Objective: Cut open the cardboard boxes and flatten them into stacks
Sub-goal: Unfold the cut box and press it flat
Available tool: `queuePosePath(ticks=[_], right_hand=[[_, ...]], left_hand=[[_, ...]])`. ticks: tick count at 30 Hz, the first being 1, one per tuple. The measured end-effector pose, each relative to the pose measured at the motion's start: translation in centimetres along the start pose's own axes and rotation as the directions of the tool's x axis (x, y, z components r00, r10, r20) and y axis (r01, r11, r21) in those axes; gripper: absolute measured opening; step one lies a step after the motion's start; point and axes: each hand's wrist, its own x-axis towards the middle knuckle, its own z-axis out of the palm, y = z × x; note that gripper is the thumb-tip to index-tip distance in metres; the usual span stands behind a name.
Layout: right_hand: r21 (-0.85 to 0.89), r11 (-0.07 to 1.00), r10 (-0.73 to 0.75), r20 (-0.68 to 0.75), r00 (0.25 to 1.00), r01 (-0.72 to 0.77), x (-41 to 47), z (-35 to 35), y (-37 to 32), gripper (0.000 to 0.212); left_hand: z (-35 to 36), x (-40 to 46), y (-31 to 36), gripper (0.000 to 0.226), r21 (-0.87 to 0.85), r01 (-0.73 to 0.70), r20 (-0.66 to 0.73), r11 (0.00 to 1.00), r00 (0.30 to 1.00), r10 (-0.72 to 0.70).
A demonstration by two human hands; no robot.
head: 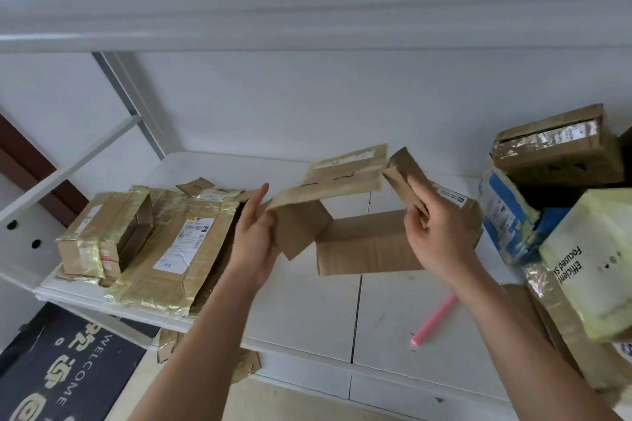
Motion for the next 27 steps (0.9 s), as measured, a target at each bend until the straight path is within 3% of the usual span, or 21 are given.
queuePosePath(ticks=[3, 4, 6, 8, 9, 13, 16, 18, 19, 20, 22, 23, 25, 27], right_hand=[[0.055, 0.998, -0.025, 0.240, 0.970, 0.012, -0.3, 0.0, -0.3, 0.070], [0.014, 1.000, -0.006, 0.339, 0.941, 0.001, -0.5, 0.3, -0.2, 0.072], [-0.144, 0.990, 0.071, 0.518, 0.853, 0.005, -1.5, 1.3, 0.8, 0.076], [-0.249, 0.968, 0.157, 0.640, 0.752, 0.009, -2.8, 2.6, 1.3, 0.080], [-0.269, 0.963, 0.191, 0.674, 0.713, -0.004, -3.3, 3.2, 1.3, 0.079], [-0.365, 0.929, 0.335, 0.745, 0.577, -0.067, -5.2, 4.5, 1.2, 0.068], [-0.379, 0.912, 0.409, 0.816, 0.409, -0.155, -6.1, 5.2, 2.8, 0.052], [-0.330, 0.913, 0.398, 0.852, 0.340, -0.241, -6.3, 5.2, 3.6, 0.038], [-0.311, 0.902, 0.412, 0.830, 0.376, -0.300, -6.3, 5.2, 3.9, 0.039], [-0.321, 0.885, 0.454, 0.756, 0.471, -0.337, -6.4, 5.2, 4.6, 0.042], [-0.464, 0.821, 0.549, 0.482, 0.683, -0.332, -6.9, 5.0, 6.2, 0.042], [-0.547, 0.760, 0.590, 0.356, 0.725, -0.350, -7.2, 5.0, 6.8, 0.042], [-0.595, 0.669, 0.693, 0.285, 0.662, -0.444, -7.6, 5.0, 7.7, 0.042], [-0.536, 0.660, 0.740, 0.346, 0.576, -0.526, -7.5, 5.0, 7.8, 0.035]], left_hand=[[-2.5, 0.7, 1.1, 0.052, -0.173, 0.141, 0.017, 0.975, 0.990, -0.140], [-3.2, 0.8, 0.9, 0.045, -0.157, 0.199, -0.015, 0.967, 0.979, -0.204], [-4.2, 0.8, -0.3, 0.032, 0.127, 0.316, -0.146, 0.940, 0.943, -0.298], [-5.1, 0.7, -2.8, 0.032, 0.524, 0.386, -0.254, 0.759, 0.922, -0.293], [-5.7, 0.5, -4.1, 0.034, 0.645, 0.379, -0.279, 0.664, 0.925, -0.257], [-6.7, -0.3, -7.5, 0.055, 0.792, 0.395, -0.330, 0.465, 0.919, -0.218], [-6.0, 0.1, -8.8, 0.077, 0.900, 0.303, -0.273, 0.313, 0.952, -0.137], [-5.5, 1.0, -9.6, 0.075, 0.907, 0.259, -0.230, 0.331, 0.965, -0.124], [-5.4, 1.4, -9.9, 0.075, 0.898, 0.264, -0.228, 0.353, 0.963, -0.141], [-5.5, 1.7, -10.1, 0.074, 0.881, 0.291, -0.245, 0.373, 0.955, -0.167], [-5.6, 1.9, -9.8, 0.065, 0.822, 0.373, -0.297, 0.431, 0.926, -0.234], [-5.6, 1.7, -9.5, 0.059, 0.782, 0.414, -0.311, 0.465, 0.907, -0.285], [-5.5, 1.5, -8.8, 0.053, 0.701, 0.458, -0.296, 0.547, 0.884, -0.361], [-5.3, 1.4, -8.0, 0.049, 0.628, 0.453, -0.251, 0.633, 0.888, -0.386]])
